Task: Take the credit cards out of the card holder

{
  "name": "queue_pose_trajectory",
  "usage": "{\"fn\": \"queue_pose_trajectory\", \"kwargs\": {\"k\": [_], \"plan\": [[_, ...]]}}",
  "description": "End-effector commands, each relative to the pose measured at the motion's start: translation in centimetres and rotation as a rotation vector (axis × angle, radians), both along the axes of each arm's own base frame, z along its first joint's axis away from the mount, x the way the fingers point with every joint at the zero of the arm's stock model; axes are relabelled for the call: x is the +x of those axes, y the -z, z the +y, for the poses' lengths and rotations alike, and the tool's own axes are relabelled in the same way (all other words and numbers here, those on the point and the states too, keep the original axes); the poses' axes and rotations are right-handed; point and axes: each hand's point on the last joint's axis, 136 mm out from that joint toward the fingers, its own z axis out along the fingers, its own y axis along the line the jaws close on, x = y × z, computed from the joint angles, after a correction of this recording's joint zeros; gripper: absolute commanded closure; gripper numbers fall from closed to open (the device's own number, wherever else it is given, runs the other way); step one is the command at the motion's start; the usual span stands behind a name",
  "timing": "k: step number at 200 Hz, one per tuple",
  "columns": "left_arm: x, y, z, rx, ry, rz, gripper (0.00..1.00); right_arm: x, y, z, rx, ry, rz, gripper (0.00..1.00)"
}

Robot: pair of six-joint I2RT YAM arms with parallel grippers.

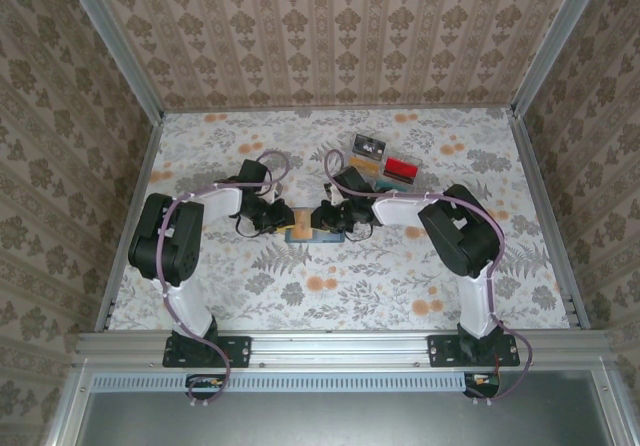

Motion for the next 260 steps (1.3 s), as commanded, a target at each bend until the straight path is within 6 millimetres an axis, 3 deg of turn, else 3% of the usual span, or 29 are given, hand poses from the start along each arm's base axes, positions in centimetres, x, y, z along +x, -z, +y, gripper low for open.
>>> {"fn": "queue_pose_trajectory", "kwargs": {"k": [1,75,124,198,260], "plan": [[-1.6,1.5,0.9,0.05,0.014,0.061,0.8,0.0,0.3,0.4,0.003,-0.015,0.035,0.78],[-1.7,1.5,1.0,0.048,0.013,0.065,0.81,-0.2,0.8,0.9,0.022,-0.025,0.065,0.81],[-1.8,1.7,1.1,0.053,0.009,0.068,0.81,0.0,1.8,-1.5,-0.125,0.056,0.078,0.76],[-1.7,1.6,0.9,0.04,0.012,0.074,0.8,-0.3,2.1,0.2,-0.057,0.007,0.116,0.77],[-2.0,1.9,0.9,0.038,0.014,0.082,0.81,0.0,0.6,1.3,0.059,-0.006,0.09,0.82]]}}
